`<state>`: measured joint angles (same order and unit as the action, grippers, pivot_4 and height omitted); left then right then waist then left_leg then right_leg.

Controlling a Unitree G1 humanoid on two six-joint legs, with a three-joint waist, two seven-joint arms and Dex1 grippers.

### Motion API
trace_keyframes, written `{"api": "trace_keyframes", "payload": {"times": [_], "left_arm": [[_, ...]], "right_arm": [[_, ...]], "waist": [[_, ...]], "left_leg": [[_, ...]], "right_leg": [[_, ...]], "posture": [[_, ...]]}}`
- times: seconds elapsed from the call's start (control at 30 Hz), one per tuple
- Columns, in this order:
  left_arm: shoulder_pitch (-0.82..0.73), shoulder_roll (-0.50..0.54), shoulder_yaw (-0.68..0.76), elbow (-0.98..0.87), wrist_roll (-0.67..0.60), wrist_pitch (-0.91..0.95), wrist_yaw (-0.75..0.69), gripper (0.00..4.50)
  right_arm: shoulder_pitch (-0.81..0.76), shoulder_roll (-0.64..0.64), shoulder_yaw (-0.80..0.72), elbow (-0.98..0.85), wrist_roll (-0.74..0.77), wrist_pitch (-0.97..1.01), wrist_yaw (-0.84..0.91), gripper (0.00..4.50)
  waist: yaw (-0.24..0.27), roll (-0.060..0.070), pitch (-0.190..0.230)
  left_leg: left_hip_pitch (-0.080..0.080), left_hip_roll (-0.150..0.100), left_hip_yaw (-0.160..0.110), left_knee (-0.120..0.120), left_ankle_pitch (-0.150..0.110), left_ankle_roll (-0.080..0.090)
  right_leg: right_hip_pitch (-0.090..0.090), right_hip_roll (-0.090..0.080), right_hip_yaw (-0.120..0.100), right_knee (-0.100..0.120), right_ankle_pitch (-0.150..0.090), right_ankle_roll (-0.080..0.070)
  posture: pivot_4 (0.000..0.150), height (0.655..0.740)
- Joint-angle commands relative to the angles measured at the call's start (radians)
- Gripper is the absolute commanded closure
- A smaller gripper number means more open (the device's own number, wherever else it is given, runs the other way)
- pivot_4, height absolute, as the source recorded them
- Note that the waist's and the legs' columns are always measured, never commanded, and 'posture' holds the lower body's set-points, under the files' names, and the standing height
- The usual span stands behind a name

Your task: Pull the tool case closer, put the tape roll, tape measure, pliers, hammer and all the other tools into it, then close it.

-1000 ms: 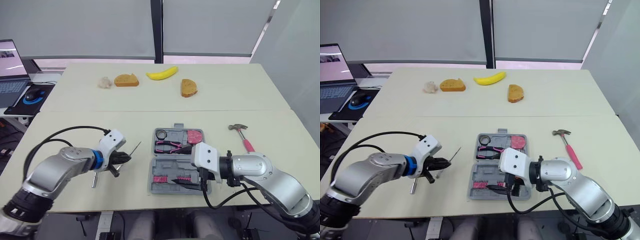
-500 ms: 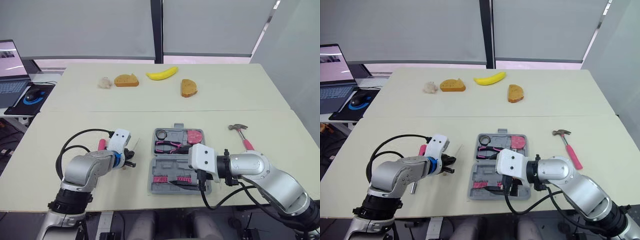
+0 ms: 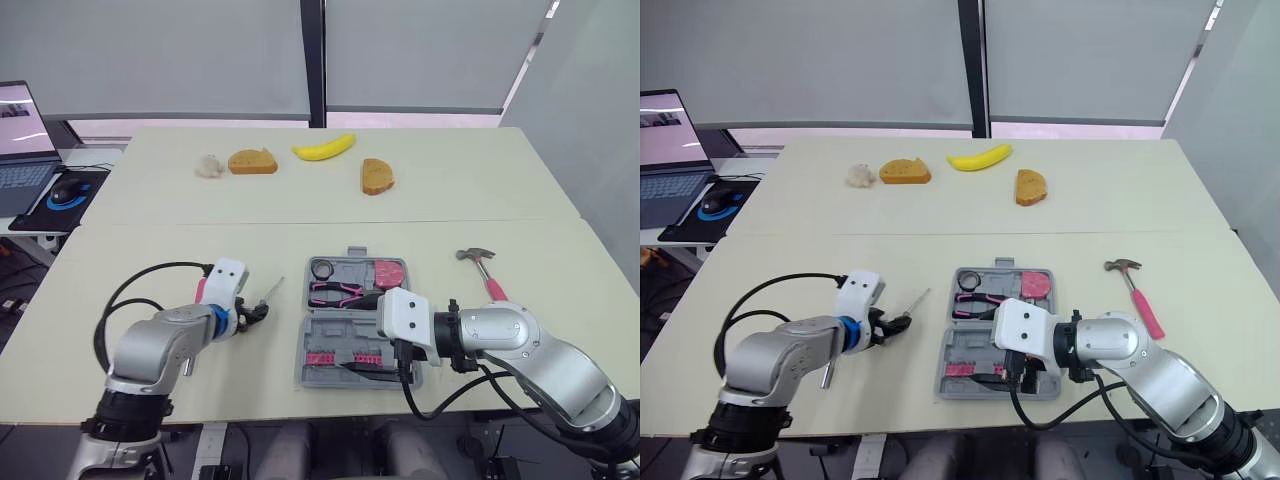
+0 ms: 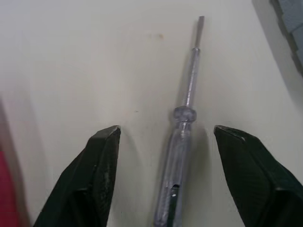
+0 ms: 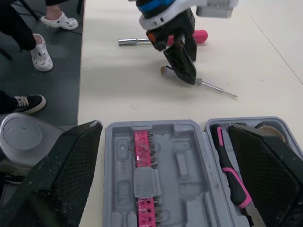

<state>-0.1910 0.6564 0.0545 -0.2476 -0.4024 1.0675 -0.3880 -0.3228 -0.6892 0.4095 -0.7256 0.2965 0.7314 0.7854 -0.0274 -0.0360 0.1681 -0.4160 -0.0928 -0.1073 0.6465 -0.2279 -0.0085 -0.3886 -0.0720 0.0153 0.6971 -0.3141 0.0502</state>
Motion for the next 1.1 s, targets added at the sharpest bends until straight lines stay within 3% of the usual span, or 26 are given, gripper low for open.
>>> {"api": "trace_keyframes", "payload": {"times": [0.03,0.4,0.9,1.0,1.1], "left_arm": [[0.048,0.042,0.035,-0.014,-0.004,-0.207,-0.153,0.03],[0.060,-0.027,-0.043,0.219,0.108,-0.541,-0.266,0.03],[0.025,-0.109,-0.090,0.316,0.202,-0.623,-0.254,0.03],[0.016,-0.110,-0.108,0.345,0.227,-0.638,-0.258,0.60],[0.021,-0.108,-0.119,0.367,0.246,-0.637,-0.268,1.49]], "right_arm": [[0.007,0.004,-0.024,-0.035,0.001,-0.013,-0.009,0.00],[0.003,0.025,-0.009,-0.025,-0.005,-0.014,-0.021,0.00],[-0.008,0.030,-0.008,-0.020,-0.002,-0.009,-0.021,0.00],[-0.009,0.033,-0.007,-0.019,-0.004,-0.009,-0.024,0.00],[-0.007,0.034,-0.006,-0.022,-0.004,-0.006,-0.027,0.00]], "waist": [[0.002,0.000,0.000],[0.026,0.001,0.000],[0.025,0.001,0.000],[0.025,0.001,0.000],[0.025,0.001,-0.001]], "left_leg": [[0.000,0.000,0.000,0.000,0.000,0.000],[0.000,0.000,-0.001,0.000,-0.002,0.003],[0.000,0.000,-0.001,0.000,-0.002,0.004],[0.000,0.000,-0.001,0.000,-0.002,0.004],[0.000,0.000,-0.001,0.000,-0.002,0.004]], "right_leg": [[0.000,0.000,0.000,0.000,-0.001,-0.001],[0.000,-0.001,-0.002,-0.006,0.001,-0.003],[0.000,-0.001,-0.002,-0.006,0.001,-0.003],[0.000,-0.001,-0.002,-0.005,0.001,-0.003],[0.000,-0.001,-0.002,-0.005,0.001,-0.003]], "posture": [[0.150,0.7400],[0.150,0.7400],[0.150,0.7400],[0.150,0.7400],[0.150,0.7400]]}}
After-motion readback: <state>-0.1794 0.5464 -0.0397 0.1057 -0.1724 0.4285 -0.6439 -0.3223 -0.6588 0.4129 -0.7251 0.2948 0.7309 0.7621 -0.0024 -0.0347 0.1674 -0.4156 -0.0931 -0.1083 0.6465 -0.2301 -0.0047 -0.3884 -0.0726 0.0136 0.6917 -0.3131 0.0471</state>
